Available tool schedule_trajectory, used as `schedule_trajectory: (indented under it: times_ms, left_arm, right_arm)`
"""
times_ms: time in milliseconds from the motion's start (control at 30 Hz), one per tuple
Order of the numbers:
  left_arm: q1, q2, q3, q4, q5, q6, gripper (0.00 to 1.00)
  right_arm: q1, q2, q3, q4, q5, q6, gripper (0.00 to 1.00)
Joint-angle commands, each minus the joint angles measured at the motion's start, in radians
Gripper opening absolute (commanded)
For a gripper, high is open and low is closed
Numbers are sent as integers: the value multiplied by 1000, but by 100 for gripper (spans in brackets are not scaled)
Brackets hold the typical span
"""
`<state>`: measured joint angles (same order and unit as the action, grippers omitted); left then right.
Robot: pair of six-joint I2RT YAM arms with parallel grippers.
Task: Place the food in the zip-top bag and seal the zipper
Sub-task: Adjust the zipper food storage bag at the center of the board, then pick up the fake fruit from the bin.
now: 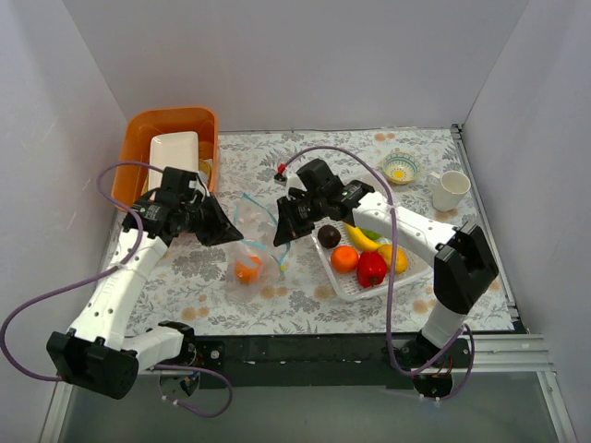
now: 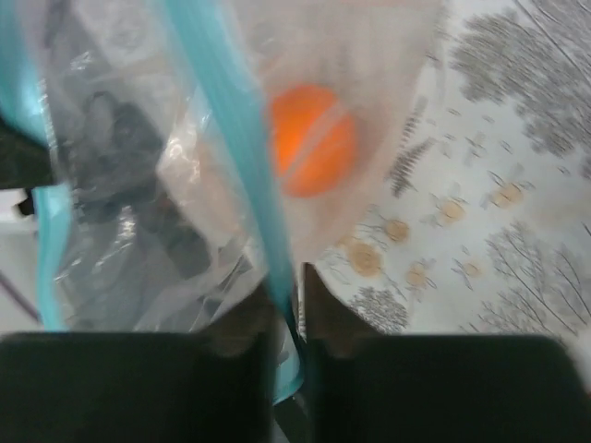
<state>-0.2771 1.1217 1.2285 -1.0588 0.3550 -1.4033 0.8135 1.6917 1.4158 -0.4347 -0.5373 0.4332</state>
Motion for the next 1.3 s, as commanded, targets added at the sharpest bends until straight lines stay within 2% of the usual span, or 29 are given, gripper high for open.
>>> schedule_trajectory:
  times_ms: [0,33,100,167,200,267,300,467,733,833,1033,1267]
  left_arm:
    - [-2,-45,-160,233,48,-29,0]
    - [-2,-51,-175,258,55,-26,0]
    - [-2,-46,-202,319,100,-29,0]
    - [-2,-25,-201,345,125,-31,0]
    - [-2,-14,-198,364,134,-31,0]
    - [-4,3,-178,375,151,-22,0]
    - [-2,22,-169,385,159,-19,0]
    - [-2,88,-92,407,245,-7,0]
    - [-2,142,-72,405,266,26,0]
    - [-2,148,-89,408,285,43,0]
    - [-2,147,-110,419,306,89,0]
    - [-4,105,-144,456,294,99,0]
  right_arm:
    - [-14,-59,-46,-32,252,-27,36]
    - [-17,-87,-58,-18,310,-27,46]
    - [-20,-172,-100,17,374,-28,57]
    - [-42,-226,-129,22,473,-27,64]
    - [-51,-274,-136,22,503,-27,71]
    - [-83,-319,-155,19,598,-31,72]
    - [-95,-355,-176,21,615,-37,77]
    - [-218,-389,-216,-24,680,-53,79]
    - [-339,-235,-265,36,701,-117,80]
    - [-356,-166,-247,74,718,-140,79]
    - [-369,-41,-121,17,766,-178,79]
    - [-389,57,-84,30,761,-203,79]
